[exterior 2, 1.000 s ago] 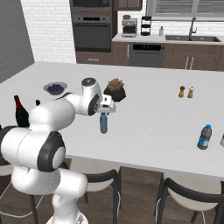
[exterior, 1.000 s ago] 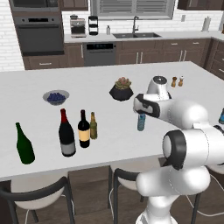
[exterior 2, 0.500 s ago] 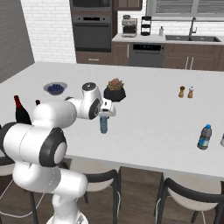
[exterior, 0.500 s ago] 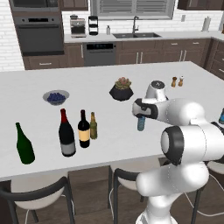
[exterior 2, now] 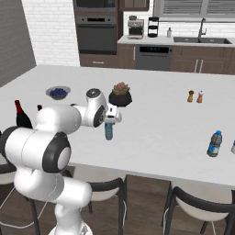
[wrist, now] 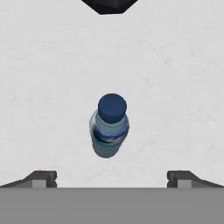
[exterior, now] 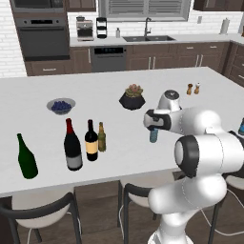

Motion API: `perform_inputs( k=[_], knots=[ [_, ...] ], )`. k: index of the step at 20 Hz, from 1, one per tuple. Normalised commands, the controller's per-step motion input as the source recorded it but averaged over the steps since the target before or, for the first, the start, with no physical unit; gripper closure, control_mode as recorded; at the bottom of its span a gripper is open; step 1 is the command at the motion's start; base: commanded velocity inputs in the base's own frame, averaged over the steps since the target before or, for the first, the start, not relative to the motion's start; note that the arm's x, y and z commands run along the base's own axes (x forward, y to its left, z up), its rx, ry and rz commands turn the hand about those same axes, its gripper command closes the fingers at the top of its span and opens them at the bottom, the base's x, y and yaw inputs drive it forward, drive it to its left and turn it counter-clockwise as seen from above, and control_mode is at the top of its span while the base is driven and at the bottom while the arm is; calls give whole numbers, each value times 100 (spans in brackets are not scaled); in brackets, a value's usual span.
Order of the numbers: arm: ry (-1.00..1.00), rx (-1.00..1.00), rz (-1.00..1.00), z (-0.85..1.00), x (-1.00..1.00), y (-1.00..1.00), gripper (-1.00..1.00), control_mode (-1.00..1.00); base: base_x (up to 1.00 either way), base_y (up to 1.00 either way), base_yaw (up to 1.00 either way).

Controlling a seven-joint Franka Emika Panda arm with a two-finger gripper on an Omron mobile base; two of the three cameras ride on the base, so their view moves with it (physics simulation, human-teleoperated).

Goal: Move the plastic bottles in the middle to the plastics group, and the glass bottles in the middle to the glass group.

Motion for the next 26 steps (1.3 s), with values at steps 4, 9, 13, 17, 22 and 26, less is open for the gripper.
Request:
perform_inputs(
  k=[4,9,13,17,22,26],
  knots=[
    [-2,1,0,0,19,0,-100,-100,0,0,0],
    [0,0,0,0,17,0,-100,-100,0,0,0],
    [0,0,0,0,1,0,-100,-100,0,0,0],
    [0,0,0,-4,1,0,-100,-100,0,0,0],
    [0,0,0,-27,8,0,-100,-100,0,0,0],
    [0,2,0,-15,9,0,-100,-100,0,0,0]
  ],
)
